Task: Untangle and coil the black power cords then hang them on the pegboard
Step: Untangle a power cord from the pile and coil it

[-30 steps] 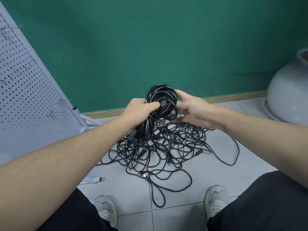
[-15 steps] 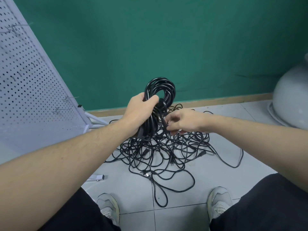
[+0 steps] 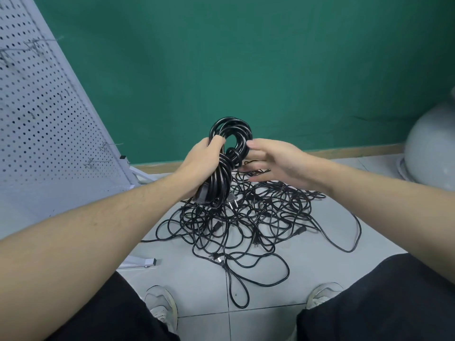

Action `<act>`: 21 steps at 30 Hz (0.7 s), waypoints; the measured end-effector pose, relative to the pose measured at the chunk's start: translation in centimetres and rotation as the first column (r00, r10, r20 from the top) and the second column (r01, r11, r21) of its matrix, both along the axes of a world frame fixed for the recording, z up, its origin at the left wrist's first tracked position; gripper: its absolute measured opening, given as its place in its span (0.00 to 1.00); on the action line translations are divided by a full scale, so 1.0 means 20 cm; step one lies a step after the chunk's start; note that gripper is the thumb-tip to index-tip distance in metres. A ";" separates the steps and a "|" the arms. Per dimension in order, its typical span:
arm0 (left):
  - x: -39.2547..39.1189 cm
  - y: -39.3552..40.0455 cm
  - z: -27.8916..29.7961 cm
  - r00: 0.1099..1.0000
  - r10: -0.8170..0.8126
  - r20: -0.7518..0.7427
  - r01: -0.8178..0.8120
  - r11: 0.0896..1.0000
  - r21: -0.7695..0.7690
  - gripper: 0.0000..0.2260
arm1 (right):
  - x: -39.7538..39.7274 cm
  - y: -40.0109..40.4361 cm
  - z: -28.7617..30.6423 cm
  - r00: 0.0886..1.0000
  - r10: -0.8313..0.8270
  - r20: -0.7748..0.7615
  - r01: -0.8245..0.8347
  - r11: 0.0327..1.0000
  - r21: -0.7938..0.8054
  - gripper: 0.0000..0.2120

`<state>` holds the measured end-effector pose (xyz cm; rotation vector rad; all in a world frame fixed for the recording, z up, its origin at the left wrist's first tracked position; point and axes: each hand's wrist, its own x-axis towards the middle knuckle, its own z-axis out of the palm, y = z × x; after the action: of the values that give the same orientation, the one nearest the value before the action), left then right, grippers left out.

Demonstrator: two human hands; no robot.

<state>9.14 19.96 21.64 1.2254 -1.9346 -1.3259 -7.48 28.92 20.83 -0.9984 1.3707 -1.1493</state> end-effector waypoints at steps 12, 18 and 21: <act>0.13 -0.01 -0.08 0.985 -0.131 -0.112 0.153 0.964 0.219 0.11 | 0.08 -0.05 0.02 0.993 -0.117 -0.025 0.117 0.993 -0.026 0.10; 0.22 -0.11 -0.08 0.986 -0.155 -0.056 0.163 0.970 0.183 0.10 | 0.14 -0.16 -0.03 0.990 -0.133 -0.041 0.132 0.991 -0.022 0.06; 0.25 -0.21 -0.16 0.992 -0.118 0.034 0.110 0.978 0.175 0.12 | 0.19 -0.28 -0.14 0.988 -0.141 -0.056 0.142 0.990 0.006 0.07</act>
<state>14.17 15.68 18.43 1.2499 -1.9802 -1.5667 -3.63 23.36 18.08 -0.9441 1.5099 -1.2260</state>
